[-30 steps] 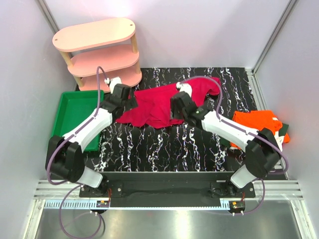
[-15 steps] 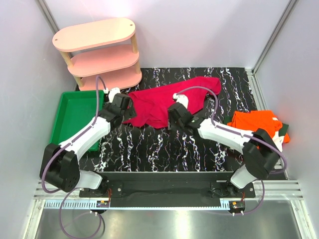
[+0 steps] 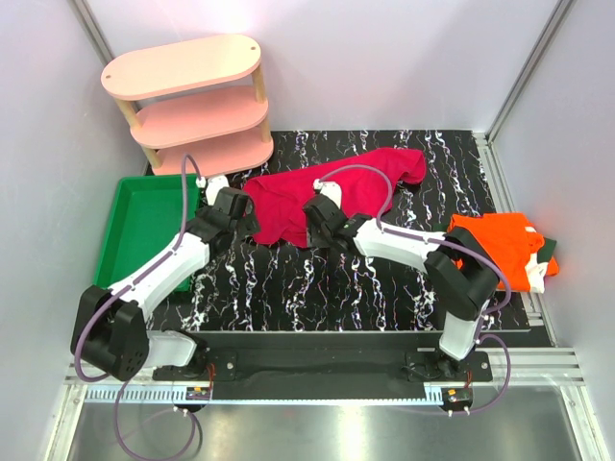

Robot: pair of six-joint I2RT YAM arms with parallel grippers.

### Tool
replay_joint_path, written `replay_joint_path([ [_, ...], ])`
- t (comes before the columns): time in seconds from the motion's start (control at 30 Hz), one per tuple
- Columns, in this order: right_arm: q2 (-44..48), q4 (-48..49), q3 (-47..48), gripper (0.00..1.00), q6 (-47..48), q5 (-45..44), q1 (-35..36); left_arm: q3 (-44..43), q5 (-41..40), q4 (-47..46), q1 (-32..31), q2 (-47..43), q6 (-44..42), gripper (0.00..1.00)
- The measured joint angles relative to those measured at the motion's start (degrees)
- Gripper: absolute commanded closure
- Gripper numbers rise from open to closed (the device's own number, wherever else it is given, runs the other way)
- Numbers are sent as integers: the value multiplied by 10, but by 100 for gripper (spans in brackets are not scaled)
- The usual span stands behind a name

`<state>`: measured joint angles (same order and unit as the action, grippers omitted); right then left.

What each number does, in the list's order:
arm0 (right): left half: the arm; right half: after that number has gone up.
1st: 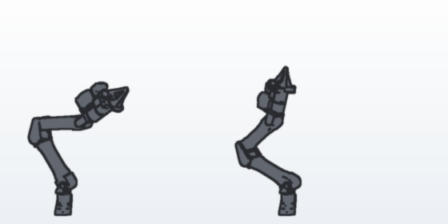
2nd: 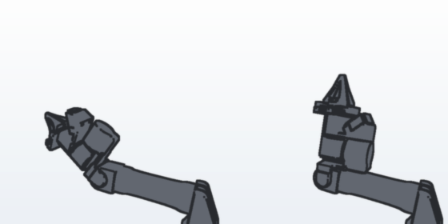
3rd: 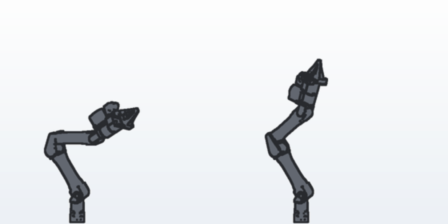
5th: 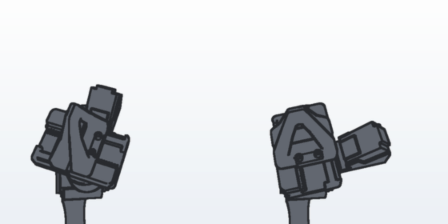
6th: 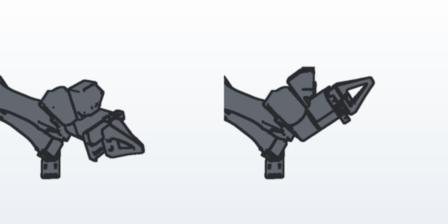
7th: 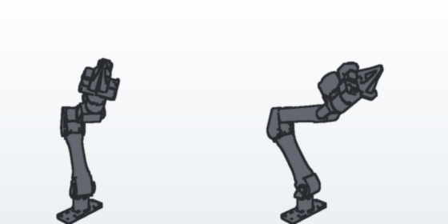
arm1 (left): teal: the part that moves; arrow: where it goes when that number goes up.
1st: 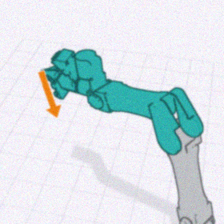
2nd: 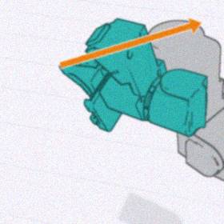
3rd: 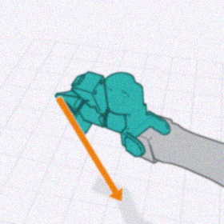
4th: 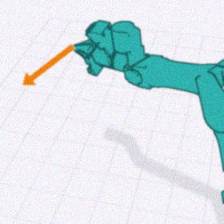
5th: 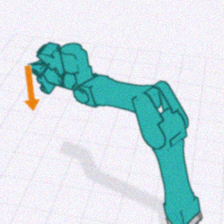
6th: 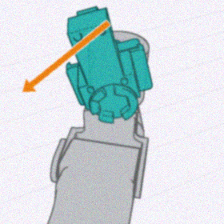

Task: Fold and stack the t-shirts
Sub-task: Flatten out the tshirt

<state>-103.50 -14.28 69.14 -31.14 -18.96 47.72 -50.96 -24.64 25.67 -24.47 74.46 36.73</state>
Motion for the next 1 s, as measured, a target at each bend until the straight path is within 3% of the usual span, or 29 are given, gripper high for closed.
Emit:
replay_joint_path([
  [0.43, -24, 12, 10, 53, -6, -16, 0, 0, -7, 4, 0, -3, 0, 14],
  [0.83, -32, 12, 7, 85, -19, -30, -3, 9, -11, 6, 0, -3, 0, 14],
  [1.0, -30, 12, -1, 86, -19, -42, -7, 9, -13, 8, 0, -10, 0, 14],
])
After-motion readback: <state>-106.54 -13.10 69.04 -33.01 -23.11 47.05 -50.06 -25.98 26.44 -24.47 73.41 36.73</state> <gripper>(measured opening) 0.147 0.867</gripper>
